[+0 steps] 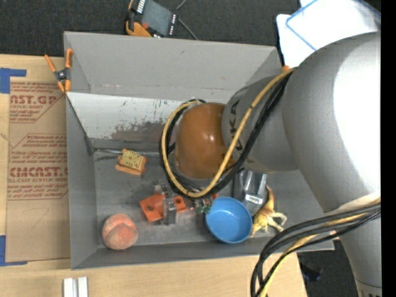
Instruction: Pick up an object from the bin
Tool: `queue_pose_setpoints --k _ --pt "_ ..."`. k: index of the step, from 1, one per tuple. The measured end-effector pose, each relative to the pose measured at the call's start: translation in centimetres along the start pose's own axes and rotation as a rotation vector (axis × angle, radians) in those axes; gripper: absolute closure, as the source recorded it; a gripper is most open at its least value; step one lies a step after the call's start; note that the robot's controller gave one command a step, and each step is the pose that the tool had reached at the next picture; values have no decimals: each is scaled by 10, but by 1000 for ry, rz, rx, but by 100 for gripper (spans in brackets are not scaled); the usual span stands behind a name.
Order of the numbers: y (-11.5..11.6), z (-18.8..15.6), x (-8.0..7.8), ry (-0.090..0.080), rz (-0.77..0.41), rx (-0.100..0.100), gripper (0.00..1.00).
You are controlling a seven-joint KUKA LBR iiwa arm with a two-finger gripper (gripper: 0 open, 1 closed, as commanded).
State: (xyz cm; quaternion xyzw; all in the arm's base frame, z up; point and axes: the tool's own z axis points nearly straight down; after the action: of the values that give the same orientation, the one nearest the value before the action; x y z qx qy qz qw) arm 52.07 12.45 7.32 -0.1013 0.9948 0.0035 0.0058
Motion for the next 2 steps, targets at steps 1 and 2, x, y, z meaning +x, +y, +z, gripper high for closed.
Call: queue_pose_setpoints --k 1,2 --pt "-28 -9 26 1 22 0 100" --pt "-13 -105 7 3 11 -1 100"
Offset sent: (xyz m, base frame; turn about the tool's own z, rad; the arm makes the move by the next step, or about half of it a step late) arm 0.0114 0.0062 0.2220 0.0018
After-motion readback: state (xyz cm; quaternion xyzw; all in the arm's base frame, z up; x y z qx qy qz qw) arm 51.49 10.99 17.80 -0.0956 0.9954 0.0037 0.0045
